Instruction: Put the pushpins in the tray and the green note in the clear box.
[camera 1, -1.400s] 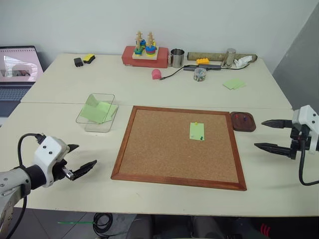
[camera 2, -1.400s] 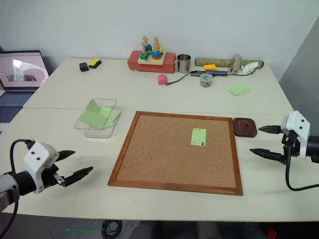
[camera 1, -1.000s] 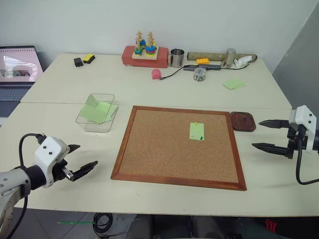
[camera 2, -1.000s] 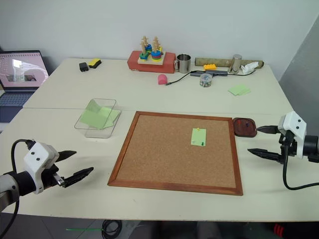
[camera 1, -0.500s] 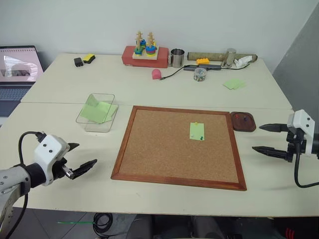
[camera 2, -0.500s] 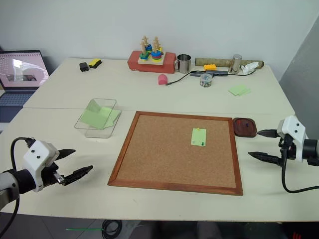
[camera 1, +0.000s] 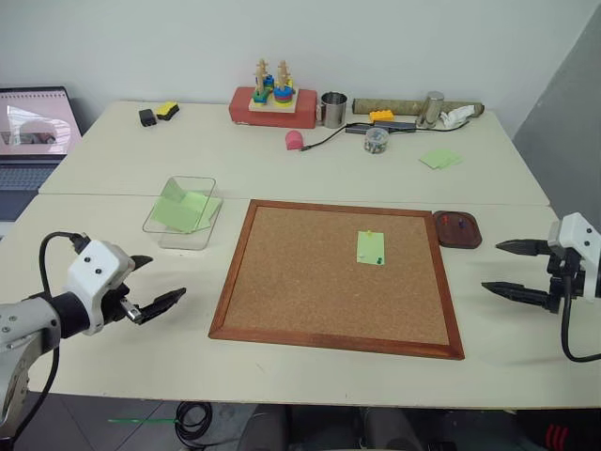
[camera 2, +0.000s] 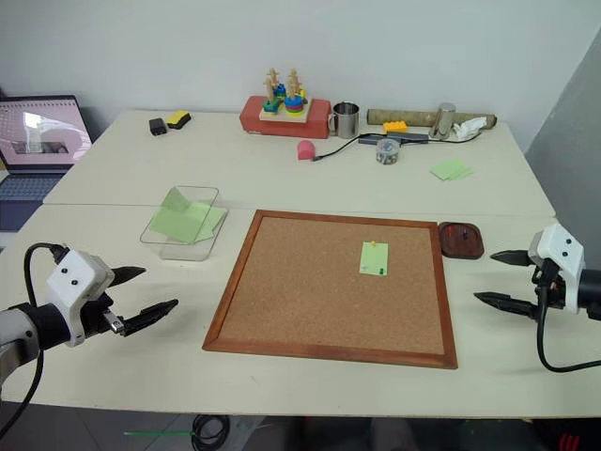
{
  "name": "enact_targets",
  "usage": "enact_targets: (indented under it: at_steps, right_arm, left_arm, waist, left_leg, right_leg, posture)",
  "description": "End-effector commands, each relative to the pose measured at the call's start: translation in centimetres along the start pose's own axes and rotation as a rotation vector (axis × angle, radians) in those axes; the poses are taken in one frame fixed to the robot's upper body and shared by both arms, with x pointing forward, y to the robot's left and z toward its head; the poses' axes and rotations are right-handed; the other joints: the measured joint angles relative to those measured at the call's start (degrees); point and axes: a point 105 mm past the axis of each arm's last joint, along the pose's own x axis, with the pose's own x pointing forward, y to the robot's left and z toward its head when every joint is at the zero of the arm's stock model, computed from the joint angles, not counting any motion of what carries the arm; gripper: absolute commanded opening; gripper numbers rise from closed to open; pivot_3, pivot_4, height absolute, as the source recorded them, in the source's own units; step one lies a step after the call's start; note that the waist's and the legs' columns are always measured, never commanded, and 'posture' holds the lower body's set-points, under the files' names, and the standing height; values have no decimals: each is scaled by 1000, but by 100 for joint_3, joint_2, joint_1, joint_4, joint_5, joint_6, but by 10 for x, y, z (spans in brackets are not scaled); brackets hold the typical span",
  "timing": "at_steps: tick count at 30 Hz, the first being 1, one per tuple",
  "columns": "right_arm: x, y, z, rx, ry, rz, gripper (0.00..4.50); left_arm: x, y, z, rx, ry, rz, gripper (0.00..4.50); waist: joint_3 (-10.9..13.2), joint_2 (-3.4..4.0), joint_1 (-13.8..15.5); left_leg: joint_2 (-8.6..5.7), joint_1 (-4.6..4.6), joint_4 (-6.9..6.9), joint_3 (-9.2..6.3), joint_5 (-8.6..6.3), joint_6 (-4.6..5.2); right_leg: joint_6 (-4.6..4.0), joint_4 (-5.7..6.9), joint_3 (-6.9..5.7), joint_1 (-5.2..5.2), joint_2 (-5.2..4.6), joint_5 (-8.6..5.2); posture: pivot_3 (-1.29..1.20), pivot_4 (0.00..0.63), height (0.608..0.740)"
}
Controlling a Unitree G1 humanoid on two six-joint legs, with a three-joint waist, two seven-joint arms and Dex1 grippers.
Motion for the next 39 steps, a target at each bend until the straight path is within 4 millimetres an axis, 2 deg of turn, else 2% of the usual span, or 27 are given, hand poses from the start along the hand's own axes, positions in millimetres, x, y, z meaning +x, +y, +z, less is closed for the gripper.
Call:
enact_targets:
  at_steps: [1,2,5,9,14,16,21,27,30,34,39]
  right_arm:
    - [-5,-2,22,-41,-72,-39,4458]
    - [-5,-1,25,-40,-85,-40,4458]
    - [-4,3,31,-38,-110,-38,4500]
    - [0,10,38,-27,-129,-50,4500]
    - [18,24,46,-27,-172,-26,4500]
    - [30,29,51,-27,-200,-13,4500]
    - [58,32,59,-44,-231,-5,4500]
    - [87,23,70,-16,-254,-35,4500]
    - [105,13,72,9,-233,-60,4500]
    - [131,2,76,29,-231,-61,4500]
    - [158,-3,77,25,-219,-47,4500]
  left_arm:
    - [8,-5,28,31,-86,-55,4500]
    - [13,-11,37,34,-115,-85,4500]
    - [26,-26,54,54,-174,-163,4071]
    - [47,-58,77,74,-244,-307,3249]
    - [76,-94,94,55,-326,-451,2383]
    - [91,-105,95,47,-348,-485,2137]
    - [123,-115,94,42,-370,-495,1196]
    - [148,-122,84,20,-375,-493,35]
    - [157,-131,79,-20,-373,-512,35]
    - [169,-138,62,-46,-324,-518,35]
    - [174,-139,55,-55,-301,-507,35]
  waist:
    - [0,0,2]
    - [0,0,2]
    - [0,0,3]
    - [1,-2,14]
    - [0,-1,13]
    - [0,-2,-2]
    - [1,-4,-9]
    - [1,-4,-4]
    - [0,-4,-7]
    - [0,-4,-5]
    - [-5,2,3]
  left_leg:
    - [0,1,0,1,0,0]
    - [-1,0,1,-1,0,0]
    - [-2,1,3,-2,0,0]
    - [-8,-2,4,-6,1,-1]
    - [-43,-1,5,-11,1,-1]
    - [-43,-1,6,-12,1,-1]
    - [-42,1,12,-12,2,-1]
    - [-48,-5,20,-20,2,-1]
    - [-48,-13,22,-24,2,-1]
    - [-50,-16,27,-29,2,-1]
    - [-51,-11,29,-27,2,-1]
  right_leg:
    - [0,0,1,0,0,0]
    - [1,2,0,0,0,0]
    - [4,4,1,3,0,1]
    - [6,5,1,3,1,3]
    - [8,9,1,5,1,4]
    - [8,9,1,5,2,4]
    - [10,12,4,5,10,6]
    - [13,12,2,7,8,9]
    - [16,13,-1,1,6,12]
    - [16,18,-5,0,6,13]
    - [16,22,-4,3,6,14]
  posture:
    - [0,150,740]
    - [0,150,740]
    - [0,150,740]
    - [0,150,740]
    - [0,150,740]
    - [0,150,740]
    - [0,150,740]
    - [0,150,740]
    - [0,150,740]
    - [0,150,740]
    - [0,150,740]
